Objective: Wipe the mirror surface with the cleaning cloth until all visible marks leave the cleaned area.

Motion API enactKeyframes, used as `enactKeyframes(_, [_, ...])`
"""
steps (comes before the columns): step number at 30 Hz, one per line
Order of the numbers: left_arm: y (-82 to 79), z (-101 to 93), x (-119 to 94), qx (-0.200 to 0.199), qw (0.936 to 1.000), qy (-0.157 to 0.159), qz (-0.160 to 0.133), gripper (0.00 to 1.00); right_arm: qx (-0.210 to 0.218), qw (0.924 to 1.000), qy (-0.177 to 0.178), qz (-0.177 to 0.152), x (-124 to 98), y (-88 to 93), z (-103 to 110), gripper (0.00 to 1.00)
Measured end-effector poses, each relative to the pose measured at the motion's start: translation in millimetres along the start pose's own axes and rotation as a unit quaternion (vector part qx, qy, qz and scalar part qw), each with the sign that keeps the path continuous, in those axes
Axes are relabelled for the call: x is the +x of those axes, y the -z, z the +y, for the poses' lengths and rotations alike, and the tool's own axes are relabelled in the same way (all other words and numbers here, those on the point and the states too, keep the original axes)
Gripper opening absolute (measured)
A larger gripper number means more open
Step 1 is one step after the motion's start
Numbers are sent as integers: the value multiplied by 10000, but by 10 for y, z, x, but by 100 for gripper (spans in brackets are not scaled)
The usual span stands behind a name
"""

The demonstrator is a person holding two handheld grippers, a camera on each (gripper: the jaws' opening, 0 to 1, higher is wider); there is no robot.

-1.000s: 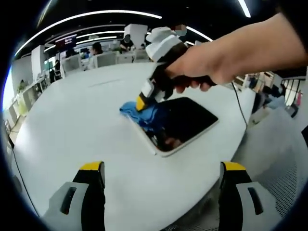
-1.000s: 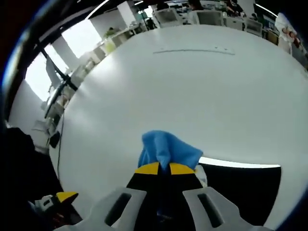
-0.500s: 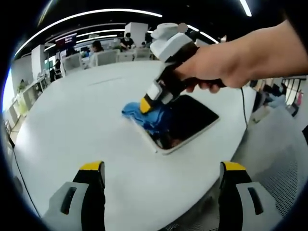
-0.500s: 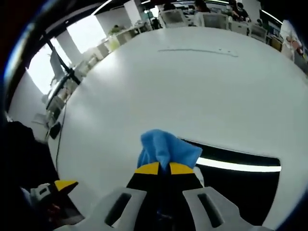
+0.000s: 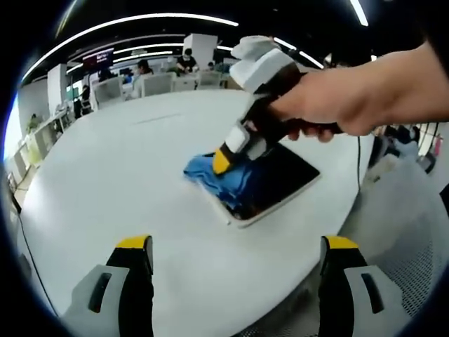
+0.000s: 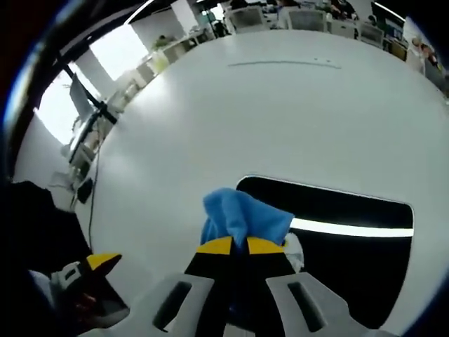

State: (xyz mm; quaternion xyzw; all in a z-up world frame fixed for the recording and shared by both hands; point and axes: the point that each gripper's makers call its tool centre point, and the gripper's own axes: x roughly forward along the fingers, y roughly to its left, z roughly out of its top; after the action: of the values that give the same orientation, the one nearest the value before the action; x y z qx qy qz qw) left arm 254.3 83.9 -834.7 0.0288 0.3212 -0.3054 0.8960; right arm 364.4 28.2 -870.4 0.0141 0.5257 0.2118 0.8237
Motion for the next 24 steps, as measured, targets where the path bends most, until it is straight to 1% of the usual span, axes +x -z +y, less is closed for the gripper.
enactKeyframes(8, [4,-5,4,17,10000,-4,17,99,-125,9999,4,-33,3,0,-6,0])
enactKeyframes(17, [25,5,10,-21,10000,-22,65,99,-188,9997,-147,-111,7,1,-10,0])
enactKeyframes(21, [40,-16,12,-127,9999,33,93,99,-414,9988,-209,-144,-1,6,3,1])
enactKeyframes(24, [29,-15,12,-105,9999,38,67,99,-519,9983,-210,-153,0,-5,4,1])
